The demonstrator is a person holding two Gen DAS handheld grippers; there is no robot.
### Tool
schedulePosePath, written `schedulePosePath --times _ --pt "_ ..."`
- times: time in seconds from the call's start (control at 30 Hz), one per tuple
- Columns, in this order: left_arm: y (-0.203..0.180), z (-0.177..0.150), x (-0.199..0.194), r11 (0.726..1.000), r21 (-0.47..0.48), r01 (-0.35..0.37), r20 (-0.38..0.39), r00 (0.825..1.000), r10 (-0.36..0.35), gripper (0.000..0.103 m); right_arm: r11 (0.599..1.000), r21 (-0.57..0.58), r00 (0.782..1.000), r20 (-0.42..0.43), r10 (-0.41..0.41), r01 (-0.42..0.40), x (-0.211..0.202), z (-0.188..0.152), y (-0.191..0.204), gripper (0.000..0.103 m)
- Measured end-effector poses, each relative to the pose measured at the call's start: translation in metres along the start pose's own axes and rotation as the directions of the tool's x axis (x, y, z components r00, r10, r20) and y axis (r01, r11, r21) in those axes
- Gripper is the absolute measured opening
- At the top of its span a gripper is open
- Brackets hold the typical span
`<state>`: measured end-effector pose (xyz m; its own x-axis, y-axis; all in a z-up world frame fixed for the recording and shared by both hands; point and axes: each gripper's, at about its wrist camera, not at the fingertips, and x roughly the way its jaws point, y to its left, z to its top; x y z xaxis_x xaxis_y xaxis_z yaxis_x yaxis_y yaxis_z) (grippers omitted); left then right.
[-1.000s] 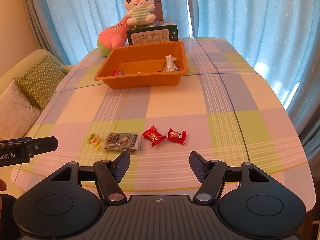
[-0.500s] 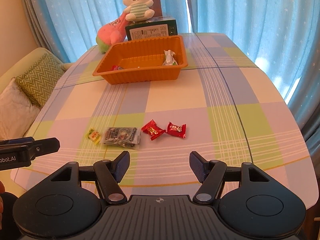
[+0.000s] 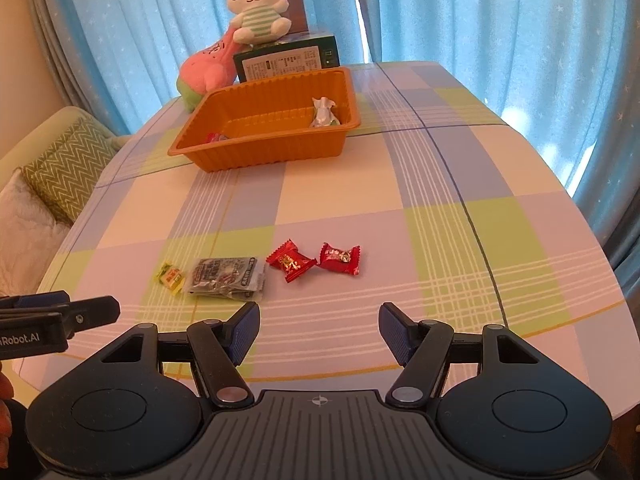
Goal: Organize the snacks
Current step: 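Lower the left tool onto the yellow-green candy and close it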
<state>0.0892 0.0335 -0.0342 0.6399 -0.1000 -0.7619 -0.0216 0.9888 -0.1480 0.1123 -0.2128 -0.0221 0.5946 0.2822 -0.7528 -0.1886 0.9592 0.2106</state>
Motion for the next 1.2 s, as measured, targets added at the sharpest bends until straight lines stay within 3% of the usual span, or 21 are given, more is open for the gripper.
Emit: schedulePosePath --times 0.6,0.77,0.93,1.2 --pt "0.021 0.014 0.071 0.998 0.066 -0.016 -0.062 0.998 0.02 0.07 1.0 0.011 0.999 -0.035 -0.007 0.008 0.052 0.004 -0.012 0.066" --pt "0.022 0.018 0.085 0.995 0.101 0.008 -0.067 0.998 -0.001 0.06 1.0 0.006 0.999 -0.048 0.007 -0.006 0.064 0.004 -0.008 0.066" --pt "0.015 0.021 0.096 0.985 0.165 0.04 -0.076 0.997 -0.028 0.059 1.0 -0.002 0.998 -0.056 0.015 -0.015 0.071 0.003 -0.003 0.066" --pt "0.005 0.023 0.111 0.964 0.261 0.056 -0.087 0.996 -0.034 0.04 1.0 -0.018 0.998 -0.057 0.024 -0.025 0.076 0.002 0.002 0.066"
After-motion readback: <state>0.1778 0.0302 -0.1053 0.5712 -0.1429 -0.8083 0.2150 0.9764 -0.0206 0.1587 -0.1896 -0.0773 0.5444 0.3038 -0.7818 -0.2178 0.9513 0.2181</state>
